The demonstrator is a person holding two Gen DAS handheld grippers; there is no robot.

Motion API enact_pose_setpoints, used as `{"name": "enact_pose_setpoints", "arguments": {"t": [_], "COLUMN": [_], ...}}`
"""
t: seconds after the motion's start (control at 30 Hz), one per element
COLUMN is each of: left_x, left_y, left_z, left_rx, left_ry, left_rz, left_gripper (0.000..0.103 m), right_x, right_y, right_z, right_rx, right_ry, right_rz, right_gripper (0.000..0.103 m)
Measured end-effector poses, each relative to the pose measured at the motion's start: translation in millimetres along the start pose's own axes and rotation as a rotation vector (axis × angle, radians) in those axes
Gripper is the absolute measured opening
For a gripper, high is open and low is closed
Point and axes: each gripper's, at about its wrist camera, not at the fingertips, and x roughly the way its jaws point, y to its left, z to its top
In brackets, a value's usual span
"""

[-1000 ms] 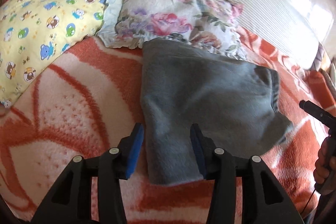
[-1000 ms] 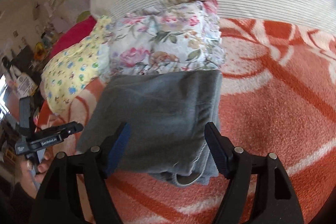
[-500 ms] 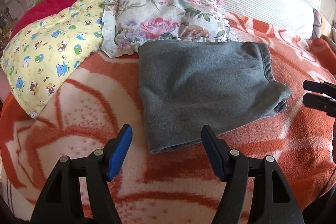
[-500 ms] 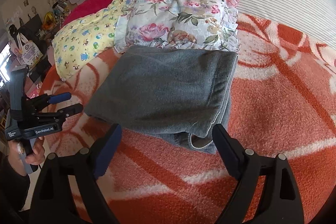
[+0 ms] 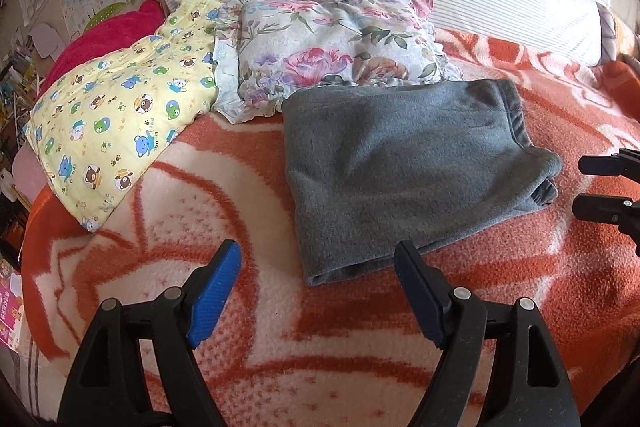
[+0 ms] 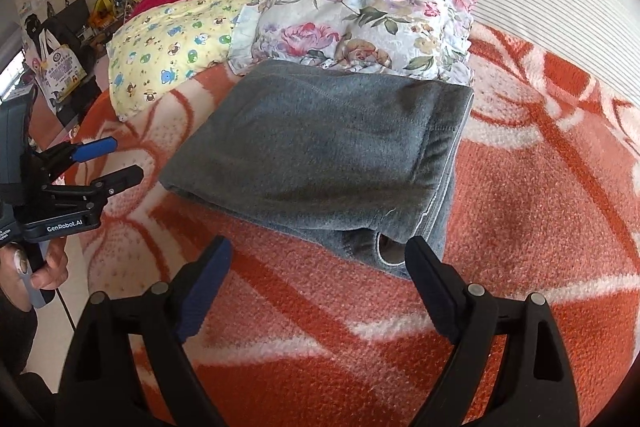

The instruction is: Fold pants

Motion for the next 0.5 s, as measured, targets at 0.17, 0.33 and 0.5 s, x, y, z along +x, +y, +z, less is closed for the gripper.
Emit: {"name": "enact_pose_setpoints", "arguments": {"t": [0.17,0.33,0.5], "left_x": [-2.6,-7.6,-9.3], "left_y": [-2.2,-7.1,-9.4], "left_z": [-1.2,-3.6,-4.9], "left_rx": [0.0,0.009,0.015], "left_ry": [0.002,-0.005,-0.004], "left_rz": [-0.002,0.0,-0.007], "left_gripper": [0.08,0.08,0.081], "right_x": [-1.7,-4.8,-5.0], "right_y": [1.8,1.4,6.4], "right_z": [-2.7,-2.2,-2.0], "right_rx": [0.001,0.006,-0.013], "right_ry": [0.005,-0.004,0.0], "right_rz": [0.005,0.006,0.0], "right_gripper": [0.097,0.098,0.099]}}
